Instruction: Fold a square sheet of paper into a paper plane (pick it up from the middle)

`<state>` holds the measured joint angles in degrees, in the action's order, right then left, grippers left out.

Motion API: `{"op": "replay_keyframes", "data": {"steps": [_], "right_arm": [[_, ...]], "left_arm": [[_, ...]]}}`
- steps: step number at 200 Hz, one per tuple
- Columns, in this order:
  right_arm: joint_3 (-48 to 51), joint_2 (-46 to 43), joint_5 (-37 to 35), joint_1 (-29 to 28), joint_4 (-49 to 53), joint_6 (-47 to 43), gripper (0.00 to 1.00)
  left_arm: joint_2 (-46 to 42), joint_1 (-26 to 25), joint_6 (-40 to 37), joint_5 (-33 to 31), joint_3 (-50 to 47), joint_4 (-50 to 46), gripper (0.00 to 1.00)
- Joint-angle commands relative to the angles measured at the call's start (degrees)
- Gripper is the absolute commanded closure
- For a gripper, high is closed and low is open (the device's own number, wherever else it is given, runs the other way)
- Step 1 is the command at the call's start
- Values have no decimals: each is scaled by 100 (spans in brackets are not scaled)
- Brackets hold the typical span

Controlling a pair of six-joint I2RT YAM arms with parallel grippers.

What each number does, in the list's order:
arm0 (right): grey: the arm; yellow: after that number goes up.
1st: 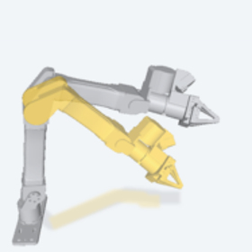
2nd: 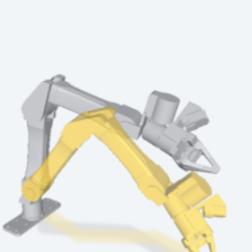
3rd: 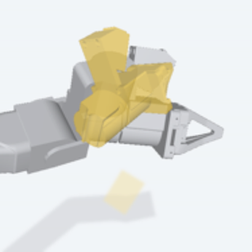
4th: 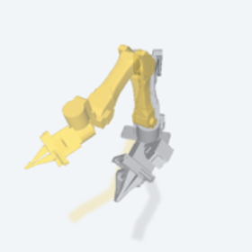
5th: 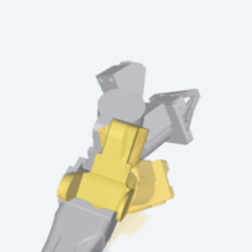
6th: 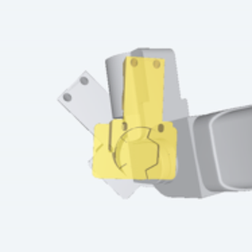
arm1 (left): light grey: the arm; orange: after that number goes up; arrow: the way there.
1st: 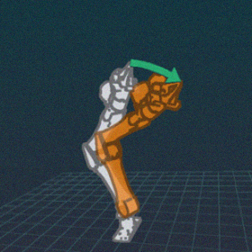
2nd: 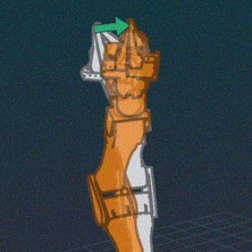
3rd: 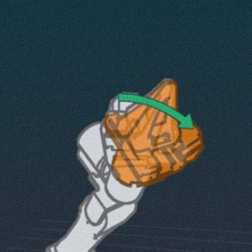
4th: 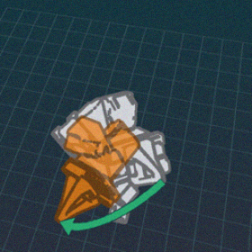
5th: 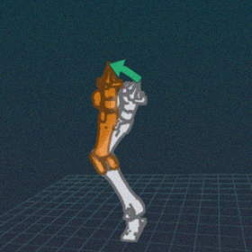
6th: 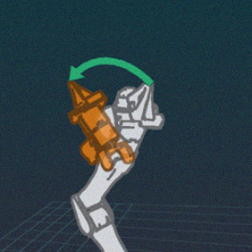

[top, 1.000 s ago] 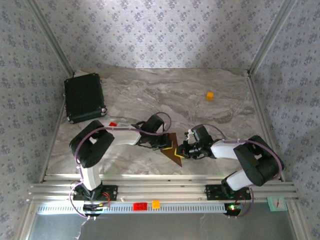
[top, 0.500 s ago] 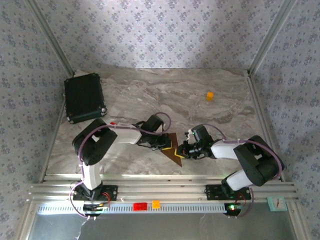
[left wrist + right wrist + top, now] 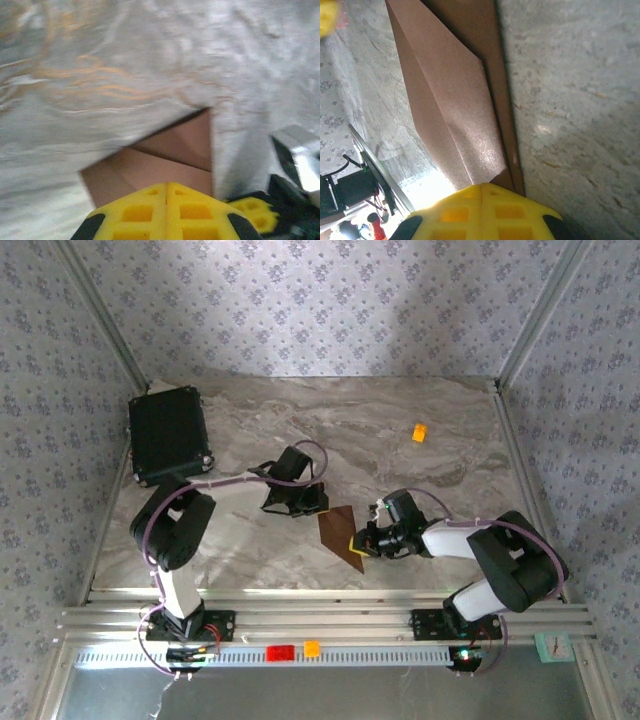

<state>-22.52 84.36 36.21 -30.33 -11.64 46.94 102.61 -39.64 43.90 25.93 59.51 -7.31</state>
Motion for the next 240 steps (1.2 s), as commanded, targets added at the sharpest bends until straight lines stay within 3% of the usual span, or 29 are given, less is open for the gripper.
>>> {"op": "replay_keyframes", "data": {"steps": [1,72,147,214,240], "right_arm": [[367,197,-580,53,1060,-60,99],[361,173,-595,53,1082,-60,99],[389,170,-563,62,1050,-44,100],[240,125,-466,97,1041,-61,100],[136,66,-460,89,1153,-98,100]], "left_arm": [[-153,-71,-189,259,108,-10,95],[646,-56,-160,617,105,380,96],[865,736,-446,466,122,309,97],[-34,826,-142,285,-89,335,98],[-360,500,42,272,-222,504,97]]}}
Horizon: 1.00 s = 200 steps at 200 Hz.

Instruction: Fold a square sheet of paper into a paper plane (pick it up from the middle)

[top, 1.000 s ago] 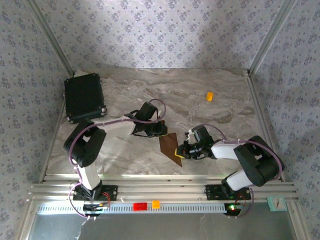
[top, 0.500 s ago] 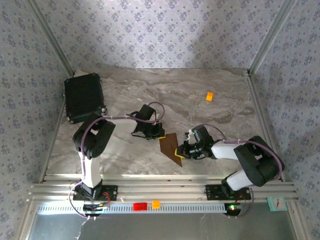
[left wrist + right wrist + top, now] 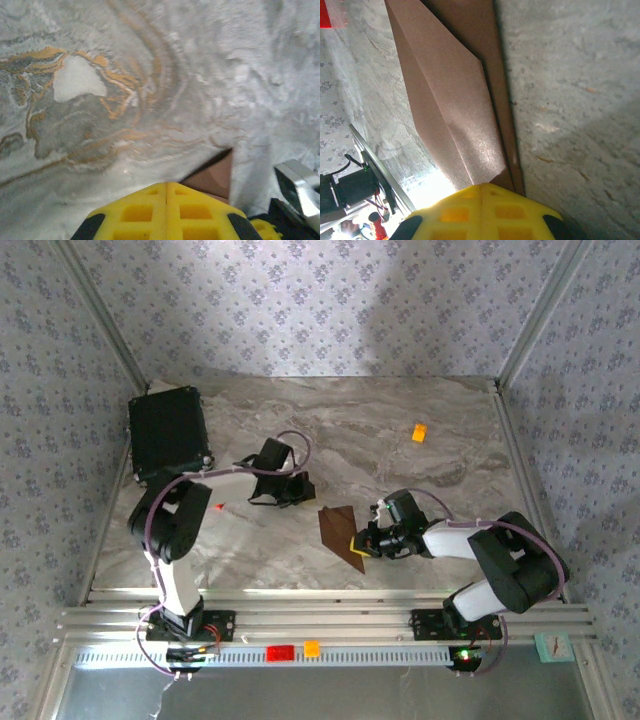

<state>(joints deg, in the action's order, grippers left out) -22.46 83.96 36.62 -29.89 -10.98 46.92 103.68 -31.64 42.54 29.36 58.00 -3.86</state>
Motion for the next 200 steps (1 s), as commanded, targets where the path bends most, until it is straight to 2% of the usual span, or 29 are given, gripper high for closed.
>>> {"op": "replay_keyframes", "data": {"steps": [1,37,64,130,162,200], "right_arm": [[129,99,-500,45,1088,-96,100],[53,49,-483,45,1092,-93,99],[4,42,-455,37,1049,-78,99],[-316,-159,-358,-72,1061,-22,98],[-557,-433,-624,-314,956,124,97],[-804,16,-604,-462,663,190,95]], "left_arm": [[-469,-322,181,-76,-75,149,97],[-186,-1119,434,-70,-72,459,97],[228,-1453,573,-177,-10,570,97],[616,-1218,528,-183,-105,544,98],[684,-1169,444,-151,-168,491,99],[688,-1144,426,-141,-180,474,99]]}}
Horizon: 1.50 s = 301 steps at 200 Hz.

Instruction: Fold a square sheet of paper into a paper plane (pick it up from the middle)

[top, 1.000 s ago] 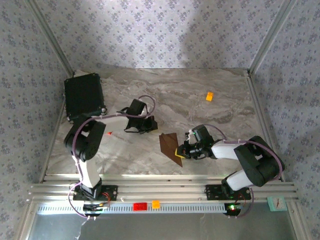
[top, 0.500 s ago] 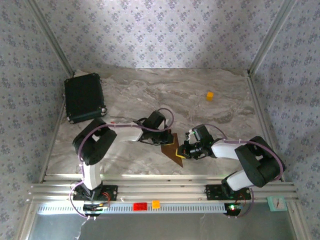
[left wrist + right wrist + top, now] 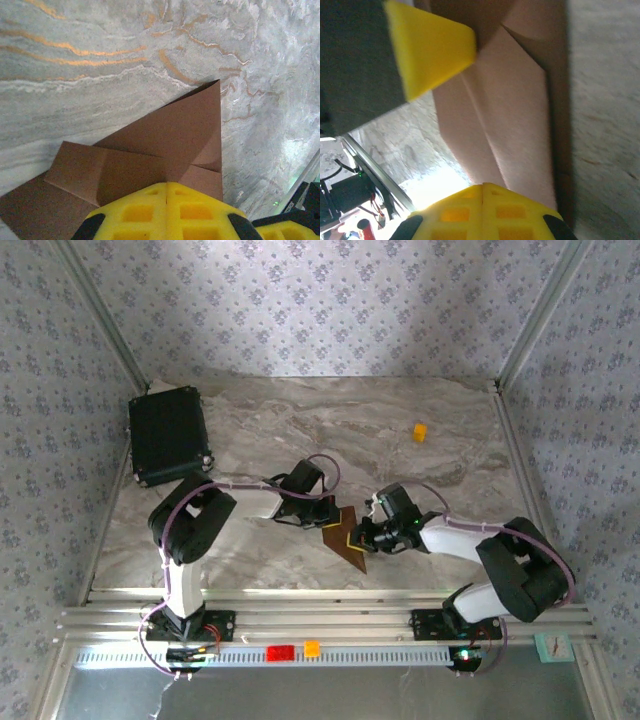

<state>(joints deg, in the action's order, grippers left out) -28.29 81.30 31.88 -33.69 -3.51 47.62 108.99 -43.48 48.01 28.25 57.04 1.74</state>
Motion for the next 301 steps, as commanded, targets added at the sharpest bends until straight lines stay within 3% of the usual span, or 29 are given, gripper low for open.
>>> {"op": "replay_keyframes", "data": {"steps": [1,28,46,104,154,172,215,301], "right_arm": [[-229,300,-129,-88,-87,122,95],[-293,763,-106,-130,-142,93,94],[-63,626,-107,-175,-78,75,91],[1218,-967,-158,-301,398,133,88],[1387,-2396,-490,-281,1388,325,84],[1251,-2617,-534,-237,1572,412,77],[973,-2341,-432,-170,1668,888,58],[767,-1745,-115,-217,1182,1147,59]], "left_arm": [[157,41,-118,-30,-77,-86,99],[160,50,-145,-30,-53,-126,99],[154,67,-142,-61,-57,-160,99],[123,193,-173,-126,-87,-244,99],[35,268,-130,-228,-126,-313,99],[2,289,-82,-241,-124,-324,99],[-56,336,22,-210,-129,-323,99],[-1,337,140,-171,-129,-379,99]]}}
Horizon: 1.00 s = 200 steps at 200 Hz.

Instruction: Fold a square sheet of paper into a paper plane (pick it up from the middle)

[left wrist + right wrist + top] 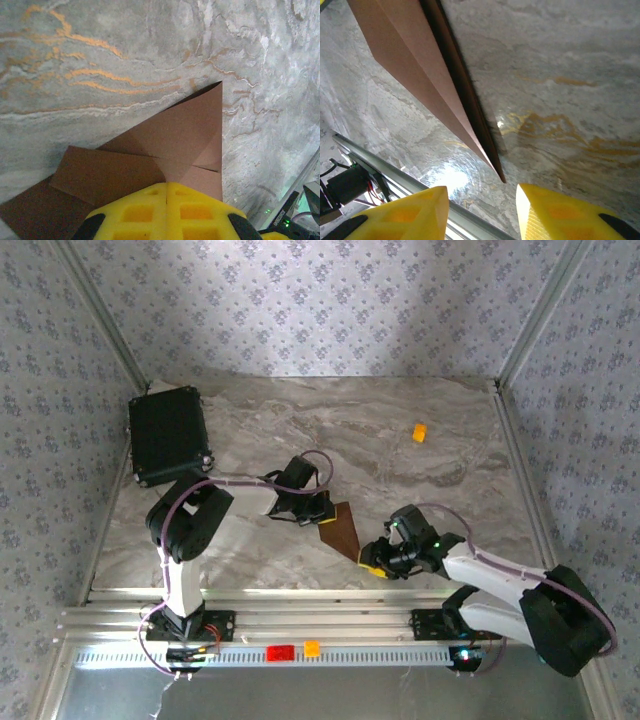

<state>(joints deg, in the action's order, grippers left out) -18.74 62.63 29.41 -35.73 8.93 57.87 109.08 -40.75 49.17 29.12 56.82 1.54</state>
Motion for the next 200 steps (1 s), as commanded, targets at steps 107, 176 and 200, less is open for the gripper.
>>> {"op": "replay_keyframes", "data": {"steps": [107,176,200], "right_arm": [[-301,596,120,-139,-274,184,62],[-427,667,87,-171,-391,281,63],[-425,604,24,-167,-347,291,63]], "left_arm": [[43,43,80,-225,-83,-340,99],[61,-15,189,-168,-125,-211,99],[61,-18,199,-170,-116,-190,99]]}}
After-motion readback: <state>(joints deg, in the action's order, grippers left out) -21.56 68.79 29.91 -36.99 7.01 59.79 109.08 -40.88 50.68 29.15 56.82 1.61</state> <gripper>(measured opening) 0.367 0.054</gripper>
